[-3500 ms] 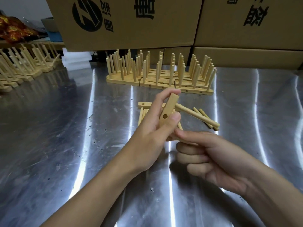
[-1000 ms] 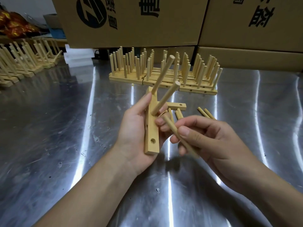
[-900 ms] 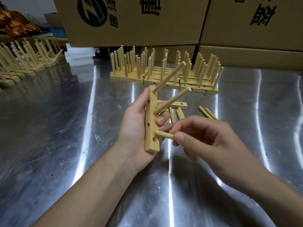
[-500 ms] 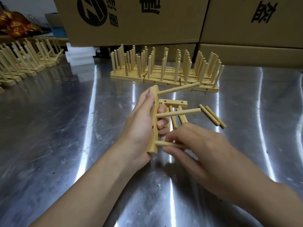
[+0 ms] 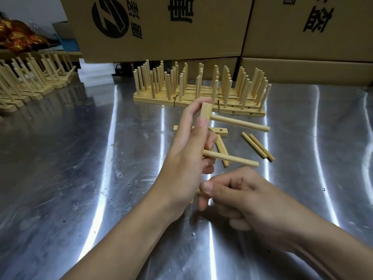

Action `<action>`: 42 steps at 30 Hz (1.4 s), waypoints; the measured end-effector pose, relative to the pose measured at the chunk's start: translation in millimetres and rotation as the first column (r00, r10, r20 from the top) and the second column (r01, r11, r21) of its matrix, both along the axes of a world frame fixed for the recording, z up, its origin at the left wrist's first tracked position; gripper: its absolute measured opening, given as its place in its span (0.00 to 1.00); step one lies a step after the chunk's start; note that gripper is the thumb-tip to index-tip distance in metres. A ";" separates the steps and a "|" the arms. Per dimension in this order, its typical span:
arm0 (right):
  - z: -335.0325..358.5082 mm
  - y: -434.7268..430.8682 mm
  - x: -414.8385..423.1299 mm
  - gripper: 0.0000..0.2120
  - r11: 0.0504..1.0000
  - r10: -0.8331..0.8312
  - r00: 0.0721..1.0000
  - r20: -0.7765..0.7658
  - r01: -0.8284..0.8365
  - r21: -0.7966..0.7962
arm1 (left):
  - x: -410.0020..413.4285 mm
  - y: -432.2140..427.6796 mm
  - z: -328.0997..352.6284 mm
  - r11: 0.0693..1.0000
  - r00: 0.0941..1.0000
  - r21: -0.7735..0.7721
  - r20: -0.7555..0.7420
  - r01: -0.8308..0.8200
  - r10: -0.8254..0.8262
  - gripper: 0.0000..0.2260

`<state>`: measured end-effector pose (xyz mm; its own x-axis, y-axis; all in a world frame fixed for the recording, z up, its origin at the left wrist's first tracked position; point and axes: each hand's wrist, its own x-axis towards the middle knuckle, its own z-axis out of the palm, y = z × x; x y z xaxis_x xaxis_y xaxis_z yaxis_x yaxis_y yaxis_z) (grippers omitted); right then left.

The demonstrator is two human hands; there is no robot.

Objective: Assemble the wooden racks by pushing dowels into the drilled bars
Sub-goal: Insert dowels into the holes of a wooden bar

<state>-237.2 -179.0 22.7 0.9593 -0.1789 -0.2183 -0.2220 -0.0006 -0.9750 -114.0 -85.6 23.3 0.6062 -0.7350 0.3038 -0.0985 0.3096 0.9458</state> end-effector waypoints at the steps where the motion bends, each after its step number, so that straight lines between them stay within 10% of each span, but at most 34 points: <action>1: 0.2 -1.3 0.5 0.15 0.995 0.015 0.998 -0.063 -0.009 0.104 | -0.9 -1.1 0.5 1.000 0.999 0.004 0.042 0.010 -0.010 0.14; 8: 2.1 -24.4 0.4 0.11 0.871 0.235 0.946 -0.221 -0.104 0.480 | -8.8 -6.9 -2.2 0.999 0.929 -0.041 0.371 -0.001 0.016 0.15; 17: -0.9 -21.6 -0.8 0.08 0.992 -0.109 0.993 -0.048 0.105 -0.065 | -9.1 -8.9 -9.7 0.994 0.990 -0.013 -0.082 -0.112 0.110 0.13; 21: -6.1 -20.8 -3.4 0.13 0.743 0.008 0.984 0.177 0.113 -0.659 | -1.2 -7.9 -6.7 0.992 0.955 -0.017 -0.275 -0.124 0.114 0.13; 24: -6.7 -12.1 -3.2 0.17 0.584 0.146 0.955 0.257 0.126 -0.802 | 2.1 -6.4 -7.7 0.994 0.941 -0.053 -0.330 -0.100 0.077 0.12; 42: -13.7 -4.6 -4.8 0.20 0.990 -0.077 0.994 -0.076 0.067 -0.121 | -7.4 -5.8 -19.8 0.989 0.989 -0.094 -0.101 -0.114 0.104 0.16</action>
